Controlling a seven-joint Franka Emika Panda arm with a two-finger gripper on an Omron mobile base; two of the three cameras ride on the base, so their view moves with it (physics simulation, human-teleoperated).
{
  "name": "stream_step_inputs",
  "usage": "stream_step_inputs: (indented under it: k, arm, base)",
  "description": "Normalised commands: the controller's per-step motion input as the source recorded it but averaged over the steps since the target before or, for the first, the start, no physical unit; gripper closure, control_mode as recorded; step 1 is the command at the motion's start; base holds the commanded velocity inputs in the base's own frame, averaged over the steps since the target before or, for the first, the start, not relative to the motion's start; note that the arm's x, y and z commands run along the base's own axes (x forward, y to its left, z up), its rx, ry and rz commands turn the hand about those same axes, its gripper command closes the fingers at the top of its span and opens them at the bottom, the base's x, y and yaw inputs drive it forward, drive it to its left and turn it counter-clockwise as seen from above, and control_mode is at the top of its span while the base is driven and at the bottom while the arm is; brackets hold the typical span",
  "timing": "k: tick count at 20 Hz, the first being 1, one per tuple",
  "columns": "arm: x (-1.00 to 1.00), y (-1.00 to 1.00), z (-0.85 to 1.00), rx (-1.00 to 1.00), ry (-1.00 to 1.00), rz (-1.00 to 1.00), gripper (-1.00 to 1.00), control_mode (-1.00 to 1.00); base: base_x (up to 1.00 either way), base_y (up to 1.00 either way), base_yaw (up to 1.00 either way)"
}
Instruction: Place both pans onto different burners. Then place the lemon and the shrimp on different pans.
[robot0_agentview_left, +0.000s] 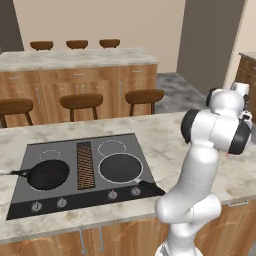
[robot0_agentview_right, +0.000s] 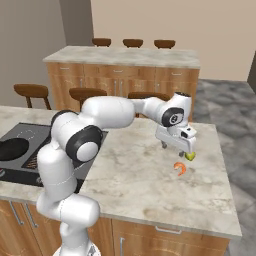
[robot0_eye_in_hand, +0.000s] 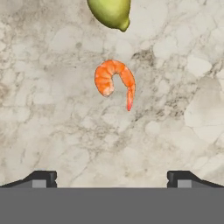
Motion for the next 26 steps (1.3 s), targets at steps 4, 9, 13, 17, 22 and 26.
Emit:
stream_step_inputs:
  k: [4,9,13,17,22,26]
  arm:
    - [0.00,-0.26,-0.23,0.02,0.01,0.00,-1.00,-1.00]
    - [0.01,-0.22,-0.22,0.03,0.02,0.00,-1.00,-1.00]
    - [0.11,-0.09,-0.22,0.01,0.00,0.00,-1.00,-1.00]
    - [0.19,0.00,-0.27,0.00,0.01,0.00,-1.00,-1.00]
    - [0.12,0.00,-0.22,0.00,0.01,0.00,-1.00,-1.00]
    - [0.20,0.00,-0.18,0.00,0.01,0.00,-1.00,-1.00]
  base:
    - [0.00,0.00,0.00]
    - [0.00,0.00,0.00]
    - [0.00,0.00,0.00]
    - [0.00,0.00,0.00]
    - [0.00,0.00,0.00]
    - [0.00,0.00,0.00]
